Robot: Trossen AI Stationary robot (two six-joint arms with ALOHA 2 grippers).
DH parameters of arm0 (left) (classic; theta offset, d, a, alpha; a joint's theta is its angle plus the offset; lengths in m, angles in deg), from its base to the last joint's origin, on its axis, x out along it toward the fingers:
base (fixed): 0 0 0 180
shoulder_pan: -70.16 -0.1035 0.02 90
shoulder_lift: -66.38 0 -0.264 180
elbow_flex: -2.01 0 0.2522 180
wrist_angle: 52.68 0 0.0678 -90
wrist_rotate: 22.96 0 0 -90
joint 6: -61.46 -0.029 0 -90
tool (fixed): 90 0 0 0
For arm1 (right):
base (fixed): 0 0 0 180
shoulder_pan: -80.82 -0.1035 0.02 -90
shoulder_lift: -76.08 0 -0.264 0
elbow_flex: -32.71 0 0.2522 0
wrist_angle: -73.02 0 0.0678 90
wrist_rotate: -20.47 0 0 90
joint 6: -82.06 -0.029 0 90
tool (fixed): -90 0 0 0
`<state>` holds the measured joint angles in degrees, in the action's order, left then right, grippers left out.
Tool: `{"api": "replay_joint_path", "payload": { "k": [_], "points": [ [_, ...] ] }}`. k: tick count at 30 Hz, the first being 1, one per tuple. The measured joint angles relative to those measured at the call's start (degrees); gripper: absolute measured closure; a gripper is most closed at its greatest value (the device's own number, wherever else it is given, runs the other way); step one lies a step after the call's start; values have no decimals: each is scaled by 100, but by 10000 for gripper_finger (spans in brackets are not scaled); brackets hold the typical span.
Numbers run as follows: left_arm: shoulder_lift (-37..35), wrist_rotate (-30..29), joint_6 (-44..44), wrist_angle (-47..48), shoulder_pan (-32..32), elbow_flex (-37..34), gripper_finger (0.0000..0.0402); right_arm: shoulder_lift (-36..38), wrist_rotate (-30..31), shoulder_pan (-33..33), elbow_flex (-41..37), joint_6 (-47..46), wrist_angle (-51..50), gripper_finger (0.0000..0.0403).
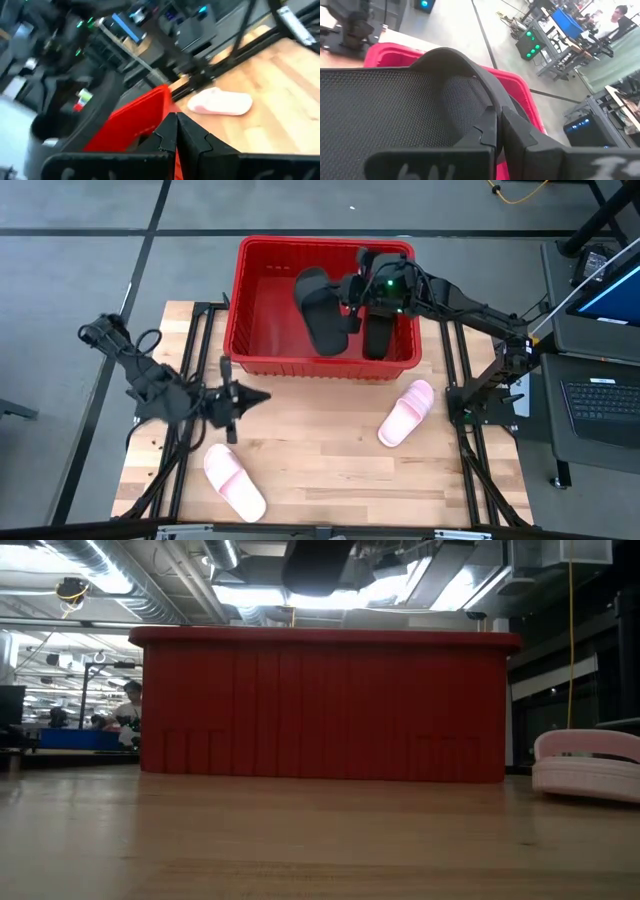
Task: Pick and place slides into bin
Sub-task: Put the black slide into the red bin
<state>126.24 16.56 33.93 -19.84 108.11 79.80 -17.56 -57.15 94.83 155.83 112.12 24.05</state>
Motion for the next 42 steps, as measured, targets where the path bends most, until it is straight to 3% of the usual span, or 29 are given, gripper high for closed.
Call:
{"api": "replay_joint_path", "payload": {
  "k": [10, 16, 23, 29, 42],
  "points": [
    [195, 1246, 190, -77, -1063, -45, 400, 0, 0, 56, -1, 52, -216, 389],
    [-219, 1715, -281, -1788, -1683, -1117, 400, 0, 2, 158, -1, 46, -419, 389],
    [-1164, 2287, -451, -2717, -2105, -2049, 400, 1, -91, 256, -67, 56, -446, 389],
    [-1608, 2514, -285, -2706, -2475, -2459, 400, -9, -177, 671, -809, 187, 306, 389],
    [-1651, 2472, -21, -2493, -3191, -2592, 400, -4, -201, 1536, -2509, 201, 2075, 389]
  ]
}}
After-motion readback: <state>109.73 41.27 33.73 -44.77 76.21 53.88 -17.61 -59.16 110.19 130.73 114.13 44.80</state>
